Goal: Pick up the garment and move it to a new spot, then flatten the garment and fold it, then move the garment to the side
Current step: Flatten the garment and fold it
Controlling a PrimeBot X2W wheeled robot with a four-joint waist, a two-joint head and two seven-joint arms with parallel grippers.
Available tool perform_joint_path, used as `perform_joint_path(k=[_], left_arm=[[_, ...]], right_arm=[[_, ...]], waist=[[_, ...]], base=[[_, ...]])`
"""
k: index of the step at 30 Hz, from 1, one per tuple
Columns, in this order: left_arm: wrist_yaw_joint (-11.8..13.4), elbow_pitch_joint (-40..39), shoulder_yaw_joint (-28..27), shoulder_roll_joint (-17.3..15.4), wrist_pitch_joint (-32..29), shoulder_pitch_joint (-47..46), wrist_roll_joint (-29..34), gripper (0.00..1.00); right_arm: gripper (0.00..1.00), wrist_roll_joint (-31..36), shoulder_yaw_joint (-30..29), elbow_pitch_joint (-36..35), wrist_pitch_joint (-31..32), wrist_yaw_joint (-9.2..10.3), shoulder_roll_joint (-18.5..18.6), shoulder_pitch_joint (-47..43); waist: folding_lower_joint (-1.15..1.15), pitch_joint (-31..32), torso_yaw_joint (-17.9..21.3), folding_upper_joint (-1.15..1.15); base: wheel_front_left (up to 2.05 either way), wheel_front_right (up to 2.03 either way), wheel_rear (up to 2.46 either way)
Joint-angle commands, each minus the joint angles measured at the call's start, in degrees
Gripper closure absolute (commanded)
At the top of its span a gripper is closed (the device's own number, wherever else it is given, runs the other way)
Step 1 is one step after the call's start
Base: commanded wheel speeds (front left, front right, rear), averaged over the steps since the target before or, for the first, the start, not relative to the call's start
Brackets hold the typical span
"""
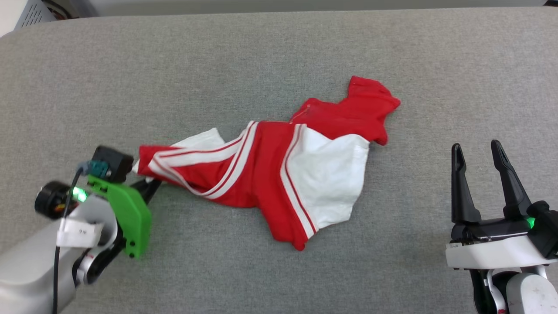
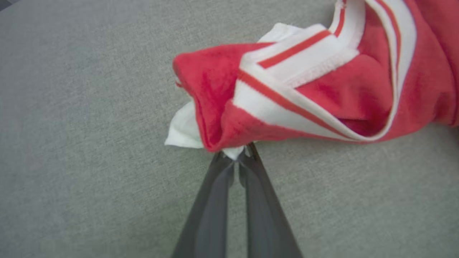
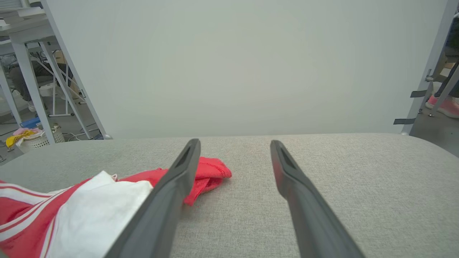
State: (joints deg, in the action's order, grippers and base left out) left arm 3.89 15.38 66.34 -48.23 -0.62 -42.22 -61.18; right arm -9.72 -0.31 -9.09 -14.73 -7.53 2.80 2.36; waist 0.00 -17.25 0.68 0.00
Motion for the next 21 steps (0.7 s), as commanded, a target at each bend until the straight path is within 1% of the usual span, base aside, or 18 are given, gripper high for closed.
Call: perform_joint_path(k=[1,3,8,9,10,11,13,16,18,19,21], left_arm=[[0.8,1.1,0.1,-0.5,0.4,2.1,-0.9,1.00],[0.9,2.9,0.2,-0.1,0.9,4.2,-2.3,1.00],[-0.2,7.2,0.6,3.1,2.6,7.8,-4.7,1.00],[-0.2,7.7,0.5,3.7,3.4,8.1,-4.7,0.84],[0.0,8.2,0.3,4.5,4.9,8.2,-4.5,0.11],[0.4,8.6,-0.1,5.0,6.4,8.3,-4.2,0.00],[1.6,9.1,-0.7,6.1,10.0,8.4,-2.8,0.00],[5.1,9.0,-2.4,7.7,14.3,8.6,-0.2,0.00],[8.3,8.3,-3.9,8.6,15.3,8.9,2.8,0.00],[9.5,7.7,-4.9,9.2,15.5,9.3,3.9,0.00],[12.1,4.8,-8.7,10.3,15.6,10.4,7.9,0.00]], right_arm=[[0.00,0.3,0.0,0.1,-0.3,0.04,0.1,-0.1],[0.00,0.4,0.1,0.3,-0.3,0.04,0.1,-0.1],[0.00,0.7,-0.3,0.7,-0.3,0.04,0.1,-0.7],[0.00,0.8,-0.4,0.8,-0.3,0.04,0.1,-0.8],[0.00,0.9,-0.5,0.9,-0.3,0.04,0.1,-1.0],[0.00,1.1,-0.6,0.9,-0.3,0.04,0.1,-1.1],[0.00,1.5,-1.1,0.7,-0.3,0.04,0.1,-1.3],[0.00,2.6,-2.1,0.0,-0.3,0.04,0.1,-1.4],[0.00,3.5,-2.7,-0.7,-0.3,0.04,0.1,-1.2],[0.00,4.1,-3.0,-1.0,-0.3,0.04,0.1,-1.1],[0.00,5.2,-3.6,-1.8,-0.3,0.04,0.1,-0.8]], waist=[[0.00,-0.1,-0.2,0.00],[0.00,-0.2,-0.2,0.00],[0.00,0.8,-0.6,0.00],[0.00,1.1,-0.7,0.00],[0.00,1.7,-1.0,0.00],[0.00,2.1,-1.1,0.00],[0.00,3.2,-1.5,0.00],[0.00,4.8,-2.6,0.00],[0.00,5.8,-3.3,0.00],[0.00,6.3,-3.7,0.00],[0.00,7.1,-4.6,0.00]], base=[[0.00,0.00,0.00],[0.00,0.00,0.00],[0.00,0.00,0.00],[0.00,0.00,0.00],[0.00,0.00,0.00],[0.00,0.00,0.00],[0.00,0.00,0.00],[0.00,0.00,0.00],[0.00,0.00,0.00],[0.00,0.00,0.00],[0.00,0.00,0.00]])
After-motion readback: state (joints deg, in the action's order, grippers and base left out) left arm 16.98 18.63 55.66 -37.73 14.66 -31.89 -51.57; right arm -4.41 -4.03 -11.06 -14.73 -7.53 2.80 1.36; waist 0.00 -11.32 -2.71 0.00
